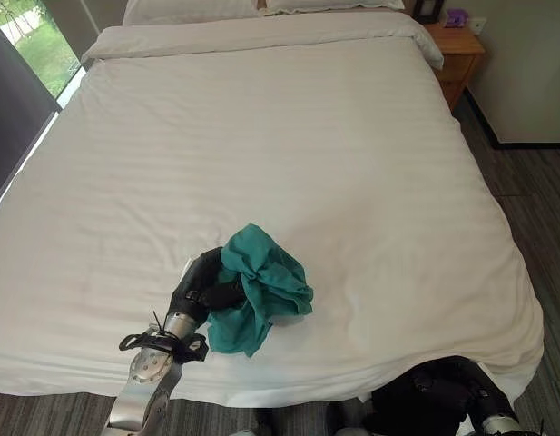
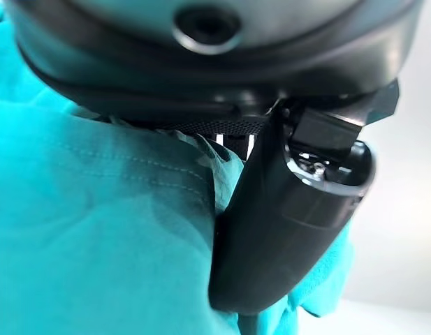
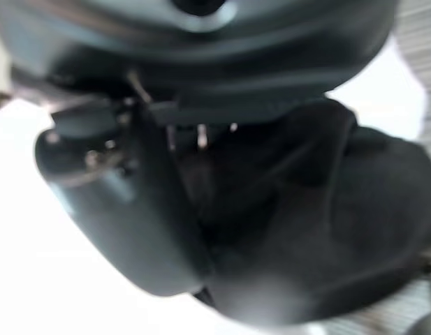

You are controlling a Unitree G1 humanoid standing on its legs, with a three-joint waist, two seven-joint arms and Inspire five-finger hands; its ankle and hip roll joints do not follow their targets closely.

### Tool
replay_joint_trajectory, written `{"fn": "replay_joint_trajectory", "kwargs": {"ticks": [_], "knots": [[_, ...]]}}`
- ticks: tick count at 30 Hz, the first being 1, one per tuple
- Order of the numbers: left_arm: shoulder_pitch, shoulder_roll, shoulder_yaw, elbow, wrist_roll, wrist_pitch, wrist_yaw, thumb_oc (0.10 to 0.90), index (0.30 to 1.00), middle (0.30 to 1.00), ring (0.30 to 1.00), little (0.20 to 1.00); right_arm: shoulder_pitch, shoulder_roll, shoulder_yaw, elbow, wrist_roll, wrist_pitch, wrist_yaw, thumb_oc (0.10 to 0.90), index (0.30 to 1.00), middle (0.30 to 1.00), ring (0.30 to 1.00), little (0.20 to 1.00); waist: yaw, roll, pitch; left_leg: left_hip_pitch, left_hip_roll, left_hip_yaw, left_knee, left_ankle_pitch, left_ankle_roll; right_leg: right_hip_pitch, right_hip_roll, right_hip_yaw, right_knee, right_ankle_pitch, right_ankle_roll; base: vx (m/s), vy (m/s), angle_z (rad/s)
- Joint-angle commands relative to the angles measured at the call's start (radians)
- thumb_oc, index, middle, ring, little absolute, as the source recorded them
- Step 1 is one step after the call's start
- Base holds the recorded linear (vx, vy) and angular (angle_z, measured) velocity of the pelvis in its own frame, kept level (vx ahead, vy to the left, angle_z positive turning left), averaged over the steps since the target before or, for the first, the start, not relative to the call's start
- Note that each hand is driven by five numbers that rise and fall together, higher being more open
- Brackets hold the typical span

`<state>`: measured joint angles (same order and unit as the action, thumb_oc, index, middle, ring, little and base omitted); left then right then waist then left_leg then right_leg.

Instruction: Pick up bed clothes into laundry basket.

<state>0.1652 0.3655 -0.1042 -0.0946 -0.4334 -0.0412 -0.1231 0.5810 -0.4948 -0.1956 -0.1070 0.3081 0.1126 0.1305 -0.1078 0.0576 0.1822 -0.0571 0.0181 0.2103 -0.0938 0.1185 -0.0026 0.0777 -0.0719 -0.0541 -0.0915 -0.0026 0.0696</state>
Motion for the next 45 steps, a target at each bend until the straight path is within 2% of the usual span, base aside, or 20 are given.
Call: {"fn": "replay_joint_trajectory", "kwargs": {"ticks": [1, 13, 15, 16, 18, 21, 22, 26, 28, 29, 31, 34, 35, 37, 38, 41, 42, 43, 44, 45], "knots": [[-0.082, 0.004, 0.018, -0.010, -0.145, -0.089, -0.027, 0.400, 0.300, 0.300, 0.300, 0.300, -0.383, 0.052, -0.036, -0.311, 0.157, -0.286, 0.058, 0.400, 0.300, 0.300, 0.300, 0.300, 0.061, -0.051, -0.093, 0.072, 0.062, -0.014, 0.007, -0.051, -0.090, 0.038, -0.063, -0.044, 0.032, -0.034, 0.067, -0.05, -0.056, 0.04], [-0.094, 0.073, 0.008, -0.026, -0.073, -0.109, -0.064, 0.400, 0.300, 0.300, 0.300, 0.300, -0.345, 0.026, 0.007, -0.220, 0.155, -0.269, 0.061, 0.400, 0.300, 0.300, 0.300, 0.300, 0.048, -0.050, -0.035, 0.057, 0.108, -0.016, 0.027, 0.024, -0.135, 0.020, -0.031, -0.008, 0.031, -0.019, 0.045, -0.08, -0.058, 0.02], [-0.117, 0.076, 0.037, -0.044, -0.090, -0.122, -0.055, 0.400, 0.300, 0.300, 0.300, 0.300, -0.409, -0.020, 0.009, -0.200, 0.152, -0.270, 0.046, 0.400, 0.300, 0.300, 0.300, 0.300, 0.040, -0.081, 0.004, 0.047, 0.072, -0.162, 0.266, -0.114, -0.131, -0.085, -0.048, 0.072, 0.083, 0.029, 0.050, -0.28, -0.018, -0.51], [-0.118, 0.076, 0.037, -0.044, -0.090, -0.122, -0.056, 0.400, 0.300, 0.300, 0.300, 0.300, -0.410, -0.020, 0.009, -0.200, 0.152, -0.270, 0.046, 0.400, 0.300, 0.300, 0.300, 0.300, 0.040, -0.081, 0.002, 0.041, 0.072, -0.161, 0.269, -0.113, -0.131, -0.090, -0.048, 0.073, 0.083, 0.033, 0.050, -0.26, 0.045, -1.28], [-0.104, 0.044, 0.052, -0.031, -0.121, -0.129, -0.049, 0.400, 0.300, 0.300, 0.300, 0.300, -0.426, -0.006, 0.010, -0.165, 0.171, -0.271, 0.056, 0.400, 0.300, 0.300, 0.300, 0.300, 0.009, -0.084, -0.008, 0.096, 0.025, -0.198, 0.418, -0.212, -0.117, -0.154, -0.020, 0.176, 0.091, 0.088, 0.070, -0.13, 0.097, -1.17], [-0.101, 0.036, 0.071, -0.037, -0.113, -0.128, -0.036, 0.400, 0.300, 0.300, 0.300, 0.300, -0.402, 0.021, -0.008, -0.162, 0.135, -0.266, 0.049, 0.400, 0.300, 0.300, 0.300, 0.300, -0.022, -0.078, -0.020, 0.158, -0.010, -0.237, 0.372, -0.279, -0.086, -0.220, 0.017, 0.266, 0.107, 0.126, 0.091, -0.19, 0.219, -1.29], [-0.116, 0.036, 0.082, -0.055, -0.107, -0.133, -0.036, 0.400, 0.300, 0.300, 0.300, 0.300, -0.364, 0.049, -0.052, -0.152, 0.107, -0.255, 0.039, 0.400, 0.300, 0.300, 0.300, 0.300, -0.089, -0.078, -0.027, 0.200, -0.019, -0.203, 0.275, -0.394, -0.034, -0.280, 0.041, 0.361, 0.089, 0.183, 0.134, -0.21, 0.184, -1.01], [-0.138, 0.067, 0.084, -0.059, -0.069, -0.155, -0.011, 0.400, 0.300, 0.300, 0.300, 0.300, -0.335, 0.117, -0.075, -0.136, 0.110, -0.279, 0.018, 0.400, 0.300, 0.300, 0.300, 0.300, -0.134, -0.126, -0.022, 0.186, -0.033, -0.126, 0.187, -0.378, -0.004, -0.374, 0.051, 0.406, 0.035, 0.262, 0.189, -0.41, 0.154, -1.38], [-0.143, 0.075, 0.077, -0.033, -0.070, -0.149, 0.010, 0.400, 0.300, 0.300, 0.300, 0.300, -0.318, 0.140, -0.042, -0.138, 0.144, -0.278, 0.029, 0.400, 0.300, 0.300, 0.300, 0.300, -0.147, -0.132, 0.001, 0.160, -0.016, -0.081, 0.189, -0.342, -0.002, -0.389, 0.058, 0.353, 0.116, 0.196, 0.174, -0.46, -0.014, -1.27], [-0.120, 0.071, 0.098, -0.028, -0.073, -0.150, 0.027, 0.400, 0.300, 0.300, 0.300, 0.300, -0.304, 0.141, -0.017, -0.153, 0.149, -0.274, 0.038, 0.400, 0.300, 0.300, 0.300, 0.300, -0.130, -0.130, 0.007, 0.143, 0.012, -0.016, 0.187, -0.300, -0.001, -0.347, 0.034, 0.240, 0.262, 0.123, 0.128, -0.42, -0.016, -1.32], [-0.114, 0.067, 0.105, -0.028, -0.083, -0.146, 0.026, 0.400, 0.300, 0.300, 0.300, 0.300, -0.305, 0.140, -0.022, -0.158, 0.150, -0.269, 0.038, 0.400, 0.300, 0.300, 0.300, 0.300, -0.120, -0.132, 0.003, 0.144, 0.022, 0.020, 0.173, -0.275, -0.002, -0.327, 0.026, 0.197, 0.312, 0.090, 0.108, -0.33, -0.020, -1.43], [-0.096, 0.050, 0.124, -0.048, -0.092, -0.144, 0.054, 0.400, 0.300, 0.300, 0.300, 0.300, -0.335, 0.153, -0.025, -0.153, 0.139, -0.281, -0.005, 0.400, 0.300, 0.300, 0.300, 0.300, -0.074, -0.124, -0.028, 0.127, 0.054, 0.145, 0.155, -0.228, 0.005, -0.206, -0.058, 0.018, 0.393, 0.020, 0.083, -0.41, -0.057, -1.71], [-0.067, 0.044, 0.153, -0.066, -0.083, -0.145, 0.070, 0.400, 0.300, 0.300, 0.300, 0.300, -0.360, 0.167, -0.018, -0.143, 0.135, -0.287, -0.025, 0.400, 0.300, 0.300, 0.300, 0.300, -0.048, -0.118, -0.054, 0.115, 0.072, 0.209, 0.150, -0.204, 0.007, -0.134, -0.129, -0.029, 0.419, 0.033, 0.085, -0.36, -0.083, -1.26], [-0.065, 0.044, 0.154, -0.067, -0.083, -0.144, 0.071, 0.400, 0.300, 0.300, 0.300, 0.300, -0.360, 0.167, -0.017, -0.143, 0.135, -0.286, -0.025, 0.400, 0.300, 0.300, 0.300, 0.300, -0.045, -0.119, -0.053, 0.118, 0.071, 0.212, 0.148, -0.204, 0.007, -0.134, -0.129, -0.026, 0.419, 0.034, 0.086, -0.22, -0.096, -1.51], [-0.038, 0.047, 0.183, -0.070, -0.075, -0.143, 0.079, 0.400, 0.300, 0.300, 0.300, 0.300, -0.382, 0.169, -0.004, -0.137, 0.110, -0.281, -0.039, 0.400, 0.300, 0.300, 0.300, 0.300, -0.021, -0.125, -0.082, 0.102, 0.102, 0.284, 0.148, -0.174, -0.003, -0.085, -0.170, -0.053, 0.405, 0.076, 0.105, -0.24, -0.204, -1.48], [0.013, 0.064, 0.235, -0.072, -0.031, -0.141, 0.087, 0.400, 0.300, 0.300, 0.300, 0.300, -0.374, 0.167, -0.006, -0.155, 0.099, -0.270, -0.034, 0.400, 0.300, 0.300, 0.300, 0.300, 0.004, -0.153, -0.119, 0.076, 0.162, 0.358, 0.156, -0.142, -0.047, 0.001, -0.185, -0.075, 0.269, 0.046, 0.136, -0.34, -0.362, -1.70], [0.037, 0.060, 0.264, -0.060, -0.028, -0.138, 0.089, 0.400, 0.300, 0.300, 0.300, 0.300, -0.382, 0.169, 0.031, -0.132, 0.122, -0.273, -0.027, 0.400, 0.300, 0.300, 0.300, 0.300, 0.015, -0.156, -0.116, 0.065, 0.228, 0.418, 0.181, -0.091, -0.088, 0.016, -0.173, -0.095, 0.174, -0.010, 0.128, -0.29, -0.357, -1.51], [0.039, 0.060, 0.266, -0.060, -0.029, -0.139, 0.088, 0.400, 0.300, 0.300, 0.300, 0.300, -0.383, 0.168, 0.033, -0.131, 0.123, -0.274, -0.027, 0.400, 0.300, 0.300, 0.300, 0.300, 0.017, -0.155, -0.116, 0.065, 0.234, 0.421, 0.185, -0.089, -0.093, 0.017, -0.169, -0.092, 0.170, -0.009, 0.124, -0.29, -0.539, -1.15], [0.043, 0.048, 0.262, -0.049, -0.042, -0.134, 0.083, 0.400, 0.300, 0.300, 0.300, 0.300, -0.360, 0.163, 0.033, -0.141, 0.147, -0.272, -0.009, 0.400, 0.300, 0.300, 0.300, 0.300, 0.012, -0.154, -0.105, 0.046, 0.306, 0.408, 0.197, 0.005, -0.141, 0.026, -0.103, -0.044, 0.127, -0.077, 0.084, -0.10, -0.323, -0.86], [0.044, 0.048, 0.263, -0.049, -0.042, -0.135, 0.082, 0.400, 0.300, 0.300, 0.300, 0.300, -0.358, 0.161, 0.033, -0.143, 0.148, -0.271, -0.008, 0.400, 0.300, 0.300, 0.300, 0.300, 0.013, -0.150, -0.105, 0.047, 0.315, 0.406, 0.197, 0.013, -0.149, 0.028, -0.094, -0.044, 0.125, -0.077, 0.078, -0.15, -0.386, -0.66]]}}
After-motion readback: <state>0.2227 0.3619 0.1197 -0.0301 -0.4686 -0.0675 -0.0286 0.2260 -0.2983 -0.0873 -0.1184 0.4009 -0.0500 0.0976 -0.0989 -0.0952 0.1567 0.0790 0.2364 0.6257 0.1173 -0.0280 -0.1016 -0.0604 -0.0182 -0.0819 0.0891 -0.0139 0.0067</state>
